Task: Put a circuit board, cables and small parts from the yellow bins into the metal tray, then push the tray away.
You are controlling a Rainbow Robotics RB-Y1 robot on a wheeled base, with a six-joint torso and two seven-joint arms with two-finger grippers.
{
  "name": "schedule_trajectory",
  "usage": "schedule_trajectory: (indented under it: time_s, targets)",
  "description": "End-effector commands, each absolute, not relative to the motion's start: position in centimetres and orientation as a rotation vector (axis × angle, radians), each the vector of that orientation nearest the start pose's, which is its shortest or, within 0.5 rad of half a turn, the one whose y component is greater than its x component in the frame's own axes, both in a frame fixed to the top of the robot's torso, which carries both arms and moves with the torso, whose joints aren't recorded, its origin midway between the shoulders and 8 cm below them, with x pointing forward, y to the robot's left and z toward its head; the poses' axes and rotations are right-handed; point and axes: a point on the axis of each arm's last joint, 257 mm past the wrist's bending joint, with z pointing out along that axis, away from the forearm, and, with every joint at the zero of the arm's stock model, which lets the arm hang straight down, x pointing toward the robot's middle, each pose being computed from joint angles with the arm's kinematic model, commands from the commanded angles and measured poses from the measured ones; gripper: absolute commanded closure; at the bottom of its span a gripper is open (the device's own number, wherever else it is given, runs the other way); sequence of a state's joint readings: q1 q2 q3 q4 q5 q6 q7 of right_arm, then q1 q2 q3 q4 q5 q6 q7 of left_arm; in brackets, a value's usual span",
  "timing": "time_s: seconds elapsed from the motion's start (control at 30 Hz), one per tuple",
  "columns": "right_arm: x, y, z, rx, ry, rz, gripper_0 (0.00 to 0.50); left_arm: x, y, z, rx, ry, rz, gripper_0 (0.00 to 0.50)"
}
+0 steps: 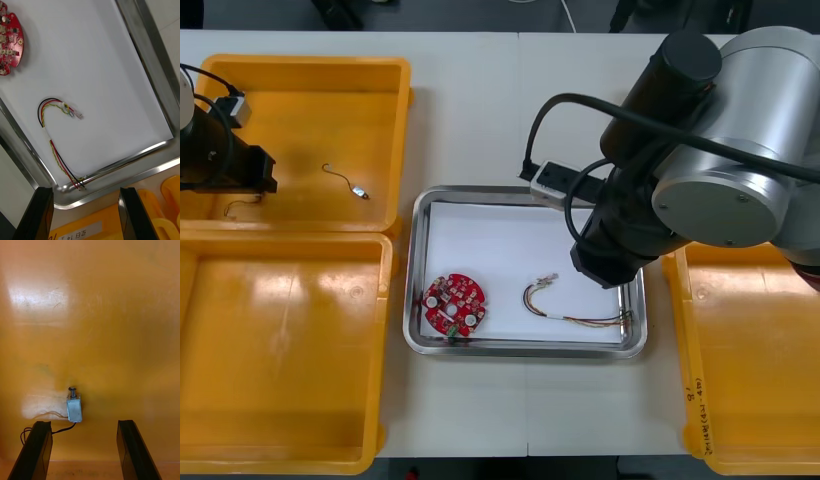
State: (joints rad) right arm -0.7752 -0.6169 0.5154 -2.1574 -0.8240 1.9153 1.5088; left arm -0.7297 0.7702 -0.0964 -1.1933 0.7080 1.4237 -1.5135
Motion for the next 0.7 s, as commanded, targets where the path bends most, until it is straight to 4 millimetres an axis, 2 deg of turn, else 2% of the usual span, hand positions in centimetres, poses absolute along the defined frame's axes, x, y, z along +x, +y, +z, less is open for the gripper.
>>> schedule_trajectory:
  time_s: [0.03,0.27,0.53,0.7]
  targets:
    - [41.3,-12.2,-11.4,-1.095,2.373,-0.124,0.0,58.7,38.4,-17.7,0.076,2.576,0.066,0.0]
    - [41.9,-14.9,-8.9,-0.811,2.453,-0.055,0.0,59.7,38.5,-18.7,0.079,2.548,0.064,0.0]
    - [42.0,-18.6,-7.2,-0.506,2.548,0.034,0.0,59.6,38.4,-19.2,0.101,2.557,0.079,0.0]
    - [42.2,-21.0,-6.3,-0.389,2.553,0.052,0.0,59.6,38.3,-19.4,0.109,2.559,0.081,0.0]
